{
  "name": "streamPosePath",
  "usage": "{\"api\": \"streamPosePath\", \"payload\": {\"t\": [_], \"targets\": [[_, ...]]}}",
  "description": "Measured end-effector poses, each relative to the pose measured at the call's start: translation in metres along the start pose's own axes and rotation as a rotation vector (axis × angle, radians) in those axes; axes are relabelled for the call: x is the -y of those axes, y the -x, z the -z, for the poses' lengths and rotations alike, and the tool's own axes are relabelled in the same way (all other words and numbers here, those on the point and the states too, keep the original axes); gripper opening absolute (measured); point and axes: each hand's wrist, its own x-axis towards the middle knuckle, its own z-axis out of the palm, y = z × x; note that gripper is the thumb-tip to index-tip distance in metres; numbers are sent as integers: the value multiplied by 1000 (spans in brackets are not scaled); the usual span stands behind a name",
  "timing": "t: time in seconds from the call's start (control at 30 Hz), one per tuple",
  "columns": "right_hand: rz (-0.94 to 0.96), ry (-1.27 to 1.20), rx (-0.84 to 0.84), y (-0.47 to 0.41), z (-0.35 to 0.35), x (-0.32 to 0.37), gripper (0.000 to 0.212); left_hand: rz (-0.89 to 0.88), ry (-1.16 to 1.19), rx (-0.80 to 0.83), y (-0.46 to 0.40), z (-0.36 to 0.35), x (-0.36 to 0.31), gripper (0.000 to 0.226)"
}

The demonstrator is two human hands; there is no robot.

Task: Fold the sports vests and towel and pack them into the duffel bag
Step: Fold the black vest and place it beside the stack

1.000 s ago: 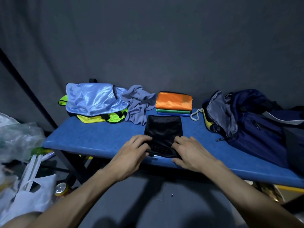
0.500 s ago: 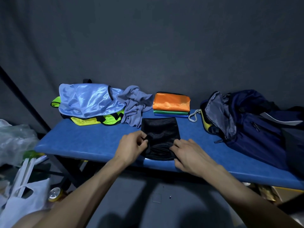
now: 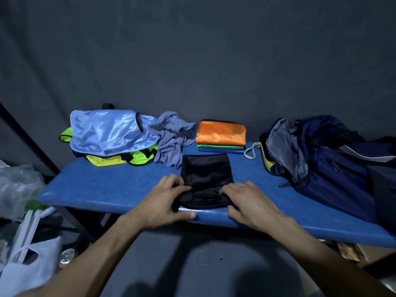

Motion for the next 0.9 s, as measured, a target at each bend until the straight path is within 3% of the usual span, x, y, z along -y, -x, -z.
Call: {"api": "streamPosePath", "payload": {"t": [0.07,0.2,0.27,0.37,0.53,0.67,0.9], "targets": [[-23,-72,-12,-1,0,-3,36,-79,-131,11,4,0,6,80],[-101,-321,6,-2,9,-7,24,-142,-97,-69,2,0,5,53],[-192,-555,93,-3,18,-10,16,-117,13,-83,2,3,0,42],[-312,-791,205,-4,26,-21,13,71,301,-8,1,5,-14,53],[-376,-851,121,-15,20,-33,22,330,480,21,-23,8,-13,71],[-413,-819,14,-29,13,-36,24,472,446,9,-42,13,-16,54],[-595,-745,-122,-52,-2,-40,19,583,287,-76,-59,8,-20,53]]}}
